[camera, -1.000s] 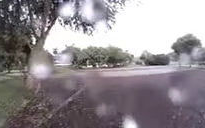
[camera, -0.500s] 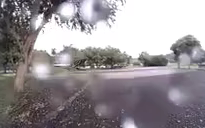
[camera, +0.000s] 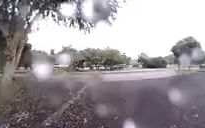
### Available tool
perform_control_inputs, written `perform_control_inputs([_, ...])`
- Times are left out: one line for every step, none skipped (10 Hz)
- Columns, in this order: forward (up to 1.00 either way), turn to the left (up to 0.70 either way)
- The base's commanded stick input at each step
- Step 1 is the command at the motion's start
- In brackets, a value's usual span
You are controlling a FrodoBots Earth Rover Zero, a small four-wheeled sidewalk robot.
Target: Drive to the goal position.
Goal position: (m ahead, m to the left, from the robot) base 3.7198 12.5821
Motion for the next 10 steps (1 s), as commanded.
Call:
perform_control_inputs([0.70,0.08])
perform_control_inputs([0.70,0.00])
perform_control_inputs([0.70,0.00])
perform_control_inputs([0.70,0.00])
perform_control_inputs([0.70,0.00])
perform_control_inputs([0.70,0.00])
perform_control_inputs([0.70,0.00])
perform_control_inputs([0.70,0.00])
perform_control_inputs([0.70,0.00])
perform_control_inputs([0.70,0.00])
